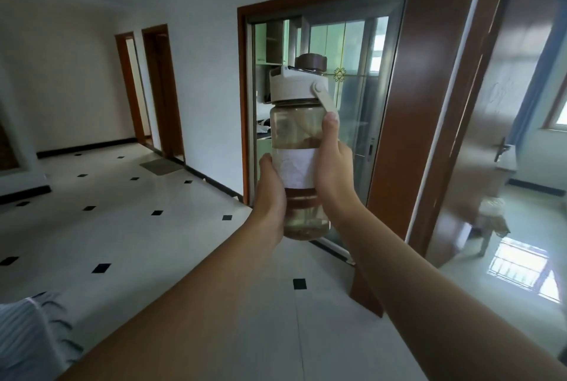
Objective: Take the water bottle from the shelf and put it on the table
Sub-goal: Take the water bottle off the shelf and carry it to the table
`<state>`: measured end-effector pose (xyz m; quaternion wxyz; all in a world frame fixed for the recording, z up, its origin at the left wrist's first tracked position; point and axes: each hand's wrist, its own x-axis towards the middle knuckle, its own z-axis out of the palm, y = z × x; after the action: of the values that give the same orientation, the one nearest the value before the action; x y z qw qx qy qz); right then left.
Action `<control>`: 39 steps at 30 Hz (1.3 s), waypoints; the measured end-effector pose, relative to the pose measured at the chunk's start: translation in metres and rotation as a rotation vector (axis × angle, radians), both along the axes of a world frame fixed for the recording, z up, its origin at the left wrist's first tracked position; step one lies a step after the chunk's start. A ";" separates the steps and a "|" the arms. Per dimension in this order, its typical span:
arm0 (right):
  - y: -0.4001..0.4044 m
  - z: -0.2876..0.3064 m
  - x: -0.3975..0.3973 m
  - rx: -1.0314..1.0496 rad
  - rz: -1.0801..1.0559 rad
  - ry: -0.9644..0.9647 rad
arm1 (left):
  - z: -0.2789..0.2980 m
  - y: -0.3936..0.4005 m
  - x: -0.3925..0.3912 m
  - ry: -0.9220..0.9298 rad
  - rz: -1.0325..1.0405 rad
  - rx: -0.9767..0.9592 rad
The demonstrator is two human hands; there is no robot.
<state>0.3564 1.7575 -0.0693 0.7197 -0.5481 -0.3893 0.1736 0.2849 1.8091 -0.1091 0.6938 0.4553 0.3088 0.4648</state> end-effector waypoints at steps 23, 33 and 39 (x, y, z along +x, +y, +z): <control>0.275 -0.053 0.000 -0.093 0.511 0.014 | -0.040 0.209 -0.009 0.121 0.633 -0.066; 0.370 -0.075 -0.074 -0.133 0.615 0.030 | -0.065 0.302 -0.080 0.150 0.763 -0.127; 0.450 -0.087 -0.122 -0.133 0.613 -0.073 | -0.083 0.378 -0.123 0.119 0.778 -0.162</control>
<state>0.2342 2.2075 -0.1558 0.5819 -0.4571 -0.5496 0.3878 0.1621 2.1866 -0.1923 0.4804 0.2744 0.5335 0.6397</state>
